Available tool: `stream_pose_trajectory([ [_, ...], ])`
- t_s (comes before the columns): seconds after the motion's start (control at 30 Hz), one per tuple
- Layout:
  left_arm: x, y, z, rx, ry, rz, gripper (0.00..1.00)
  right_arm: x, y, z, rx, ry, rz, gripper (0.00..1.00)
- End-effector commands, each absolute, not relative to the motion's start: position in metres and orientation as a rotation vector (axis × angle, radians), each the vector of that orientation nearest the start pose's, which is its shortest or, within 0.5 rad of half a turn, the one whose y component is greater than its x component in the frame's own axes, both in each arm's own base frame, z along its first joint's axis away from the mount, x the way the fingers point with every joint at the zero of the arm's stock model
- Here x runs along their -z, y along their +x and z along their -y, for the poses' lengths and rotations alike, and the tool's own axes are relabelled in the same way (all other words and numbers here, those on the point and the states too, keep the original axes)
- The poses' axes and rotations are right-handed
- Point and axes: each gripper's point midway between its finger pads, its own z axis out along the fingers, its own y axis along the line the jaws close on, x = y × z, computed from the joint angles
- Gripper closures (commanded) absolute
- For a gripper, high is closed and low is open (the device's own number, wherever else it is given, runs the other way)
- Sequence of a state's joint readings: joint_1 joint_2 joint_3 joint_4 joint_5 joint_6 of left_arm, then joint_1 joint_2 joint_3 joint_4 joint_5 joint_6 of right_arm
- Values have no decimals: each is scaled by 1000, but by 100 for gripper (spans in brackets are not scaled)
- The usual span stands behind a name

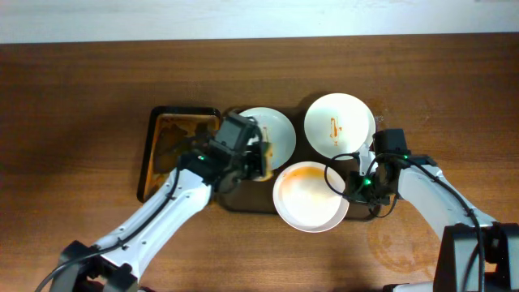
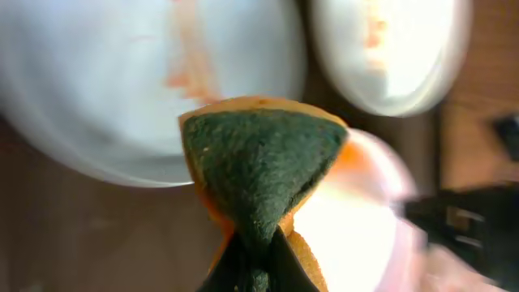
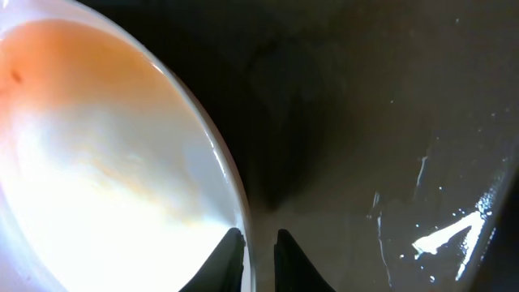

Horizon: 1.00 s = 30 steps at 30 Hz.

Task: Clean dirty plates on tray and stack at the side
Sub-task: 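Return the sponge to the metal tray and lift the front plate with the right gripper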

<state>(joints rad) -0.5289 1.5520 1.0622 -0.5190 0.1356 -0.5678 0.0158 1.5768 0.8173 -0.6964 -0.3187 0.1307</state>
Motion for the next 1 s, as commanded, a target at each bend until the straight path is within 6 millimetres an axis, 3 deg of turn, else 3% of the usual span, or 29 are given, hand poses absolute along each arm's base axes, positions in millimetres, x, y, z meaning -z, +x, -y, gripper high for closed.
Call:
stream_pose_trajectory([
  [0.0, -105, 341, 167, 357, -118, -2664, 100, -13, 262, -58, -483, 137, -3022, 84],
  [0.07, -103, 345, 150, 332, -182, -2673, 100, -11, 259, -58, -483, 140, -3031, 85],
  [0.13, -101, 346, 140, 318, -218, -2679, 100, -11, 258, -58, -484, 142, -3036, 94],
  [0.27, -100, 345, 137, 311, -228, -2686, 100, -14, 259, -57, -484, 152, -3037, 96],
  [0.4, -100, 345, 137, 311, -228, -2686, 100, -43, 264, -47, -389, 158, -3064, 96],
  [0.5, -100, 346, 137, 311, -228, -2686, 100, -75, 255, -38, -302, 178, -3149, 96],
  [0.6, -100, 346, 137, 311, -228, -2686, 100, -94, 248, -34, -268, 186, -3195, 96],
  [0.73, -100, 345, 137, 311, -228, -2686, 100, -94, 252, -34, -267, 184, -3179, 96],
  [0.97, -99, 344, 136, 307, -229, -2693, 100, -94, 229, -25, -176, 196, -3276, 96],
])
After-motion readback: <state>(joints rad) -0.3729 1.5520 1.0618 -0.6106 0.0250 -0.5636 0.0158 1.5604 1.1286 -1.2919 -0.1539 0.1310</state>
